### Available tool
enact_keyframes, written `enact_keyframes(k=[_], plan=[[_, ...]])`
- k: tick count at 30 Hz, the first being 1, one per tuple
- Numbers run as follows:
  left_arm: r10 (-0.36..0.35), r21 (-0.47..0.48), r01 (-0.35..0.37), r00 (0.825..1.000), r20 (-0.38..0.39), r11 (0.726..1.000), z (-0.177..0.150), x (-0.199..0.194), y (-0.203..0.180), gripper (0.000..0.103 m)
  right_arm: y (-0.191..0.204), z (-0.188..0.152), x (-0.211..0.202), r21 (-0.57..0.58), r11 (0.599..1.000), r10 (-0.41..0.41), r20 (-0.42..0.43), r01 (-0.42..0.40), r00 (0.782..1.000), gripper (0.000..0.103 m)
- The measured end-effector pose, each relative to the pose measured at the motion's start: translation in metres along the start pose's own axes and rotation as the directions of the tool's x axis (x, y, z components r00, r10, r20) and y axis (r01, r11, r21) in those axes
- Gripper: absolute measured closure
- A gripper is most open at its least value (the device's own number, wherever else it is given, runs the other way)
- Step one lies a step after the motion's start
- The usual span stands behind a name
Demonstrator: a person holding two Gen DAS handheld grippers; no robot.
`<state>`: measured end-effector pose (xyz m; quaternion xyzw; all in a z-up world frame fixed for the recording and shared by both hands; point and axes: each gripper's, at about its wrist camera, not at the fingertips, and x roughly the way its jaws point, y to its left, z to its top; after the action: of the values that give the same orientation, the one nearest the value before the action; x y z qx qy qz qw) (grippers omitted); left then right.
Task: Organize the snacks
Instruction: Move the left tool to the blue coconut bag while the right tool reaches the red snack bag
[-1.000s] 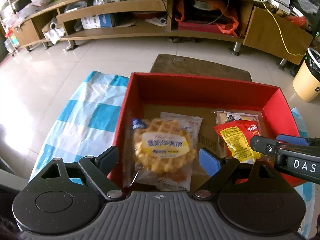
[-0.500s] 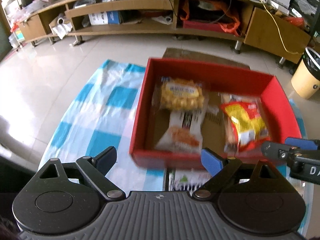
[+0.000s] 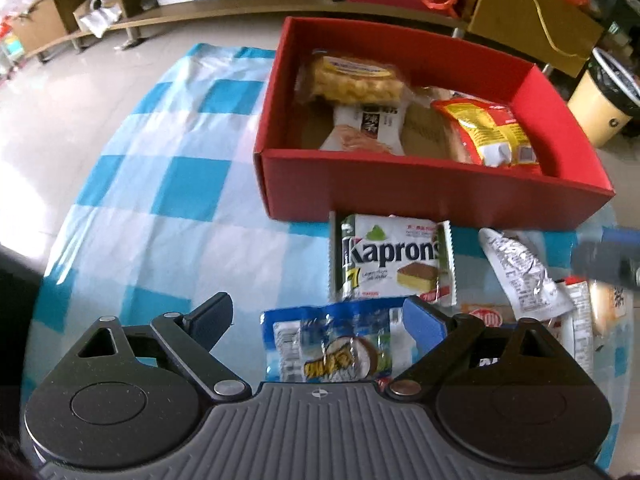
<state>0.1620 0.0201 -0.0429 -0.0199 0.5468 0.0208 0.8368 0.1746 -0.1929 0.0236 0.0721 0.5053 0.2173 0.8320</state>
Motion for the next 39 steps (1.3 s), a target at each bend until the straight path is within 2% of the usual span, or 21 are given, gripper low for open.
enact_keyframes(k=[5,8,14,17,21,23,25,29,34,37,39], plan=[[-0.069,0.016,0.069,0.997,-0.034,0.997,0.001,0.015,0.002,0.007,0.004,-0.009,-0.001,0.0,1.0,0.017,-0.012,-0.017,1.0,0.043],[-0.074,0.042,0.077,0.995,-0.07,0.996,-0.006,0.02,0.0,0.007,0.004,-0.01,0.0,0.0,1.0,0.02,-0.019,-0.02,1.0,0.043],[-0.123,0.109,0.137,0.984,-0.125,0.985,-0.034,0.008,-0.008,0.004,0.002,-0.012,0.0,0.0,1.0,0.03,-0.032,-0.031,0.999,0.043],[-0.109,0.161,0.129,0.986,-0.13,0.978,-0.051,0.001,-0.014,0.004,0.001,-0.013,-0.002,-0.002,0.999,0.038,-0.033,-0.038,0.999,0.042],[-0.167,0.117,0.181,0.979,-0.117,0.977,-0.055,-0.01,-0.005,0.004,-0.001,-0.014,-0.005,0.005,0.999,0.049,-0.032,-0.049,0.998,0.042],[-0.145,0.112,0.153,0.986,-0.079,0.982,-0.047,-0.013,-0.004,0.003,-0.002,-0.013,-0.005,0.011,0.998,0.054,-0.031,-0.054,0.998,0.042],[-0.097,0.154,0.102,0.995,-0.038,0.983,-0.036,-0.009,-0.009,0.001,-0.003,-0.012,-0.004,0.015,0.998,0.057,-0.033,-0.056,0.998,0.042],[-0.065,0.222,0.076,0.996,-0.053,0.972,-0.019,0.014,-0.021,0.001,-0.003,-0.012,-0.001,0.015,0.998,0.065,-0.043,-0.064,0.997,0.042],[-0.062,0.248,0.081,0.995,-0.081,0.965,-0.021,0.024,-0.025,0.001,-0.008,-0.012,0.003,0.02,0.998,0.06,-0.055,-0.059,0.997,0.042],[-0.108,0.237,0.135,0.987,-0.123,0.962,-0.036,0.014,-0.023,0.0,-0.009,-0.009,0.003,0.028,0.998,0.058,-0.057,-0.057,0.997,0.042],[-0.094,0.257,0.125,0.987,-0.13,0.958,-0.051,0.008,-0.023,0.0,-0.009,-0.009,0.001,0.03,0.997,0.07,-0.052,-0.069,0.996,0.042]])
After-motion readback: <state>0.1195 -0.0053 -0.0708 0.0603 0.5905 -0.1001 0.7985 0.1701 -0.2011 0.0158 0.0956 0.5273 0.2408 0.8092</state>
